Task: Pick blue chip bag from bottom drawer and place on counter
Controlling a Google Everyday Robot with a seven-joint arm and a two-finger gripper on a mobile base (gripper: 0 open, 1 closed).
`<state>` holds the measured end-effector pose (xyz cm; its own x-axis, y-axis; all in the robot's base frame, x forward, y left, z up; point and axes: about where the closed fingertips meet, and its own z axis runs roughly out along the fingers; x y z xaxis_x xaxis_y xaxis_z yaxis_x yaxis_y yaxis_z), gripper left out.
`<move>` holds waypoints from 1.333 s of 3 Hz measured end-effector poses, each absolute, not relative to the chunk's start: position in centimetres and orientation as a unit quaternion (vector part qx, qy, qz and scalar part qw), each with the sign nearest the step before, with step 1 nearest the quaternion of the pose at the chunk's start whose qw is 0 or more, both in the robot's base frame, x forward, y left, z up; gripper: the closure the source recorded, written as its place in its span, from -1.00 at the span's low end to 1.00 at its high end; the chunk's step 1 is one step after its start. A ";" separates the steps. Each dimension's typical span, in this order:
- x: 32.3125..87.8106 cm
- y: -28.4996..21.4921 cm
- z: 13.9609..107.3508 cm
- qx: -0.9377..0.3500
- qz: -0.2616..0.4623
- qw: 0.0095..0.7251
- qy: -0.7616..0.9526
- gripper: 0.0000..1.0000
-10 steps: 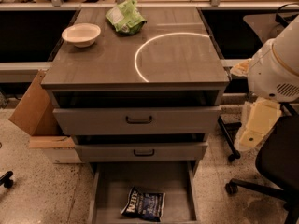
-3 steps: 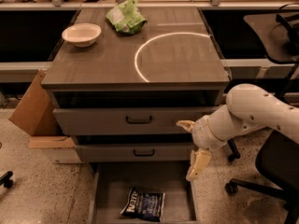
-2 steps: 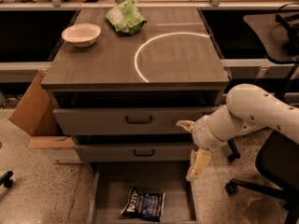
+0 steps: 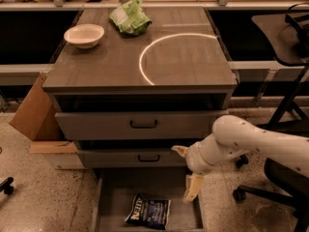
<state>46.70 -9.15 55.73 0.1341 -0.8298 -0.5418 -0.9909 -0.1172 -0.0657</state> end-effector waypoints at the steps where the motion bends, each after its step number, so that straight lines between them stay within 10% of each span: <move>1: 45.9 -8.2 49.0 -0.722 0.197 0.219 0.627 -1.00; 4: 44.9 -5.5 38.9 -0.694 0.246 0.251 0.628 -1.00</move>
Offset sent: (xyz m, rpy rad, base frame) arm -0.0150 0.0230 -0.1600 0.0772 0.0015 -0.0229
